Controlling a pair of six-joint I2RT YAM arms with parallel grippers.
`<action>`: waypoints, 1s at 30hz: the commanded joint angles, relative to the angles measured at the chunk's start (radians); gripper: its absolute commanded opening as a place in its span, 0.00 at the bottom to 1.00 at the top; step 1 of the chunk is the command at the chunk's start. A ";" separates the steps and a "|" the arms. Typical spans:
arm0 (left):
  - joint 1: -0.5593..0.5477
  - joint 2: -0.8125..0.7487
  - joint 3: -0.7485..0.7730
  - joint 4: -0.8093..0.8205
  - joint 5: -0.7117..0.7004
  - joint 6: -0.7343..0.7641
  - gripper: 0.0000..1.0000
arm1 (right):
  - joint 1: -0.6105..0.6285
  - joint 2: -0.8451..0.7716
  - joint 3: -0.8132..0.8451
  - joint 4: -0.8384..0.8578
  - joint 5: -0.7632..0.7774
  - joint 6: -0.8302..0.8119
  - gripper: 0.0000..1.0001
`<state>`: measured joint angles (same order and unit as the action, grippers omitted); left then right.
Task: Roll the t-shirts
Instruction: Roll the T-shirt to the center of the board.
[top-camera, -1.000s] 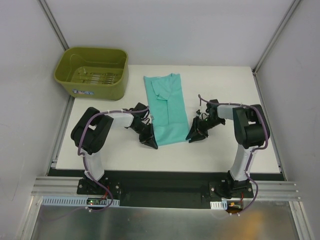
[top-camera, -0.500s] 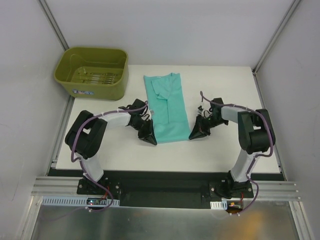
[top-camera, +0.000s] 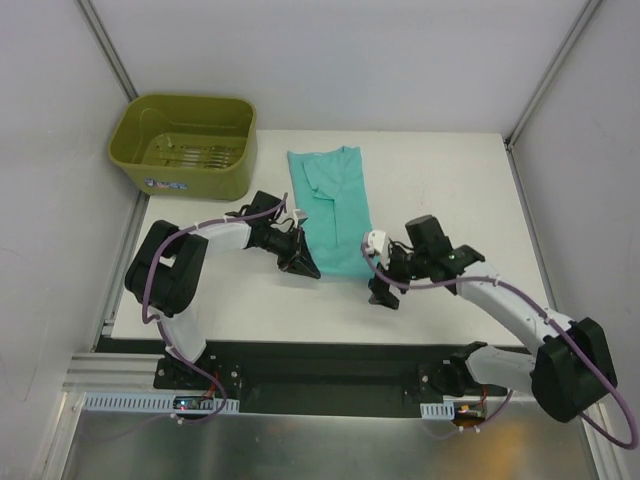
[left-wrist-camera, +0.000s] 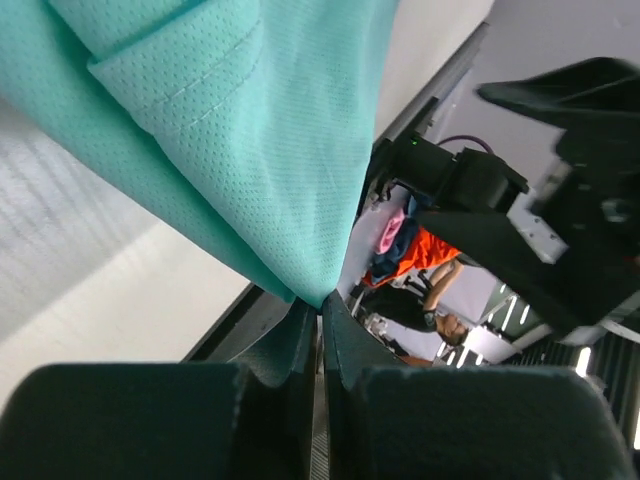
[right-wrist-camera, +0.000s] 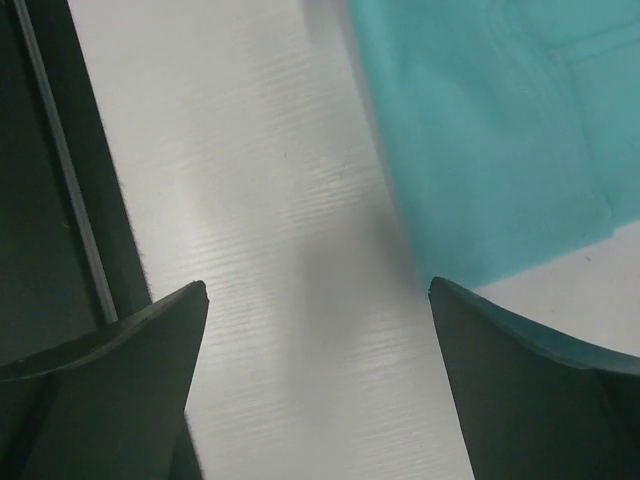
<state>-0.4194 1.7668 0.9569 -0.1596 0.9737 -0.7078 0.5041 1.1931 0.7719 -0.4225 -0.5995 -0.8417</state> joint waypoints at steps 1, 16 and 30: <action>0.021 0.006 0.020 0.071 0.131 -0.059 0.00 | 0.129 -0.023 -0.115 0.221 0.220 -0.266 0.96; 0.054 0.013 -0.050 0.229 0.241 -0.177 0.00 | 0.272 0.164 -0.151 0.551 0.417 -0.335 0.98; 0.125 0.014 -0.090 0.232 0.269 -0.159 0.00 | 0.274 0.267 -0.131 0.584 0.383 -0.431 0.27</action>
<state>-0.3035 1.7802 0.8883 0.0505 1.1969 -0.8787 0.7723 1.4322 0.6167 0.1383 -0.1959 -1.2308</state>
